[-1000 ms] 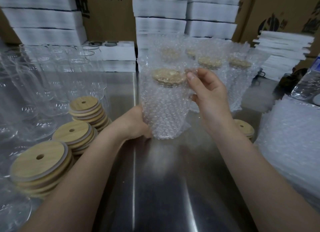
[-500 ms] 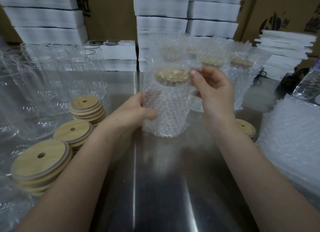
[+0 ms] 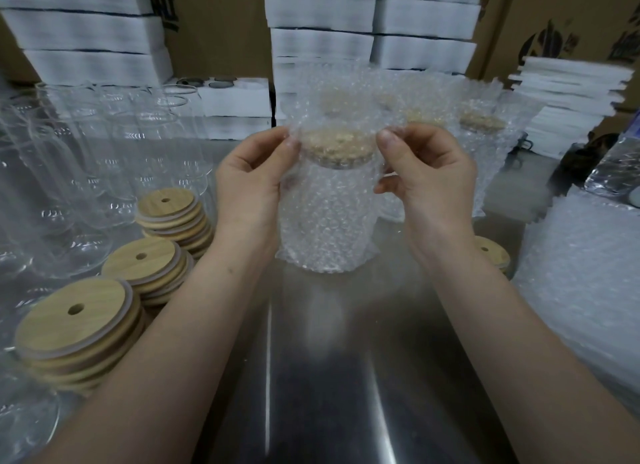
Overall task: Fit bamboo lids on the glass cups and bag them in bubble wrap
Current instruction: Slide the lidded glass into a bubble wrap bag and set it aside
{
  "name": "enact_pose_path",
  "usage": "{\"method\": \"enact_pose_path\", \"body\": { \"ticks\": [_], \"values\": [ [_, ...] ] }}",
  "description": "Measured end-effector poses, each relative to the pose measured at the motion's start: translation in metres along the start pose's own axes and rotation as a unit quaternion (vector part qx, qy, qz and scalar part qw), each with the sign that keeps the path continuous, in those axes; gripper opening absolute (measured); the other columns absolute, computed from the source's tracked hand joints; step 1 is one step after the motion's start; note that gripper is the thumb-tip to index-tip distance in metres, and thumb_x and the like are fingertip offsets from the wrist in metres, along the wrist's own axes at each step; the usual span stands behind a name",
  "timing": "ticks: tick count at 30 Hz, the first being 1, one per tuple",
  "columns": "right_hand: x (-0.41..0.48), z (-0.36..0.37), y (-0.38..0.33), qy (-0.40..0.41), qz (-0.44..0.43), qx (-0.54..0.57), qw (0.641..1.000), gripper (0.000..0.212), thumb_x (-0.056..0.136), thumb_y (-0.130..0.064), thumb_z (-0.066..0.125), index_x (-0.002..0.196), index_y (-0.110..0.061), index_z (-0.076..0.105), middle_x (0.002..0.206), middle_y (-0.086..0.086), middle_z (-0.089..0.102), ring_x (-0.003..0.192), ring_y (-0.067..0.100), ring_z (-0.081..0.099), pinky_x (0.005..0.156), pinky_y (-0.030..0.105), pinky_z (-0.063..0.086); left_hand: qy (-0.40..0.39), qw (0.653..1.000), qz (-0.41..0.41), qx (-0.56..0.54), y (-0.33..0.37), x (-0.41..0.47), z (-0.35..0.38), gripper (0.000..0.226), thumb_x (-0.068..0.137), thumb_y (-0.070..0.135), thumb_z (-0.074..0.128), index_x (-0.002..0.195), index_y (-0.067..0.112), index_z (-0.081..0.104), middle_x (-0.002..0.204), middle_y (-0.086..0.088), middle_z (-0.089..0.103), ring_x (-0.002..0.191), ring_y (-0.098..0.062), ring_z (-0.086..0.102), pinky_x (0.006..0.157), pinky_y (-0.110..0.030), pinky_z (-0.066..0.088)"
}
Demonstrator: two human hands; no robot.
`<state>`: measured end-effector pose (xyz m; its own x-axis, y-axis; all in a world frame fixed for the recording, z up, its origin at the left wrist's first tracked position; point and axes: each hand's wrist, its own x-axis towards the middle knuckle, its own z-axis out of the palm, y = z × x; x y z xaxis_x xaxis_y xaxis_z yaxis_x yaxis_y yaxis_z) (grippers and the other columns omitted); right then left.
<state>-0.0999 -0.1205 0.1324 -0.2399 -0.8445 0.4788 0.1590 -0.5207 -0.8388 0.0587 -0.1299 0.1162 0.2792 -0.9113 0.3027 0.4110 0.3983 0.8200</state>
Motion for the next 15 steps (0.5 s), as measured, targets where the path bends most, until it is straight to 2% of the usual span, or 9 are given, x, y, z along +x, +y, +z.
{"method": "enact_pose_path", "body": {
  "ticks": [2,4,7,9,11,13,15],
  "values": [
    [0.0009,-0.0005,-0.0008,-0.003,-0.013,0.006,1.0,0.014,0.085,-0.004,0.073,0.08,-0.014,0.065,0.072,-0.008,0.066,0.069,0.013,0.058,0.053,0.026,0.051,0.0,1.0,0.01,0.012,0.0017,0.0002,0.0004,0.007,0.088,0.01,0.068,0.094,0.014,0.07,0.094,-0.003,0.07,0.099,-0.024,0.064,0.096,-0.046,0.052],
    [0.0008,-0.0003,0.0002,-0.012,-0.016,0.008,1.0,0.018,0.085,-0.002,0.072,0.079,-0.015,0.062,0.071,-0.008,0.064,0.069,0.01,0.059,0.052,0.024,0.05,-0.006,0.999,0.022,0.031,0.0013,-0.0004,0.0006,0.007,0.09,0.01,0.066,0.094,0.015,0.069,0.094,-0.002,0.069,0.1,-0.024,0.063,0.096,-0.047,0.05],
    [-0.0005,-0.0008,0.0025,-0.024,-0.009,0.008,1.0,0.021,0.086,0.0,0.071,0.078,-0.016,0.058,0.073,-0.004,0.06,0.069,0.007,0.059,0.05,0.022,0.049,-0.007,1.0,0.02,0.024,0.0003,-0.001,0.0007,0.01,0.092,0.006,0.062,0.097,0.014,0.067,0.094,-0.002,0.068,0.096,-0.023,0.062,0.09,-0.042,0.051],
    [-0.0006,-0.0016,0.0028,-0.032,-0.004,0.007,0.999,0.021,0.086,-0.001,0.071,0.08,-0.015,0.057,0.075,-0.001,0.059,0.071,0.01,0.06,0.051,0.024,0.05,-0.029,1.0,-0.002,-0.007,0.0026,0.0003,-0.0002,0.016,0.091,0.01,0.063,0.106,0.012,0.068,0.104,-0.006,0.069,0.101,-0.023,0.065,0.085,-0.035,0.052],
    [-0.0004,-0.0018,0.0025,-0.039,0.003,0.003,0.999,0.02,0.086,-0.002,0.071,0.083,-0.015,0.057,0.078,0.003,0.06,0.074,0.014,0.06,0.053,0.026,0.052,-0.053,0.998,-0.007,-0.017,0.0066,0.0011,-0.0009,0.027,0.084,0.015,0.067,0.111,0.012,0.07,0.112,-0.007,0.07,0.109,-0.023,0.066,0.089,-0.032,0.052],
    [0.0001,-0.0014,0.0021,-0.042,0.008,0.002,0.999,0.017,0.086,-0.001,0.071,0.087,-0.013,0.059,0.082,0.005,0.061,0.074,0.015,0.06,0.054,0.026,0.052,-0.05,0.999,0.013,0.008,0.0084,0.0001,0.0001,0.024,0.079,0.017,0.07,0.102,0.016,0.074,0.106,-0.002,0.074,0.107,-0.021,0.067,0.093,-0.034,0.053],
    [0.0006,-0.0006,0.0017,-0.042,0.019,0.001,0.999,0.017,0.086,-0.002,0.071,0.1,-0.01,0.064,0.084,0.006,0.062,0.075,0.015,0.06,0.057,0.025,0.053,-0.027,0.999,0.032,0.034,0.0082,-0.0013,0.0006,0.013,0.079,0.017,0.073,0.091,0.017,0.076,0.096,-0.003,0.074,0.102,-0.024,0.068,0.096,-0.042,0.053]
  ]
}}
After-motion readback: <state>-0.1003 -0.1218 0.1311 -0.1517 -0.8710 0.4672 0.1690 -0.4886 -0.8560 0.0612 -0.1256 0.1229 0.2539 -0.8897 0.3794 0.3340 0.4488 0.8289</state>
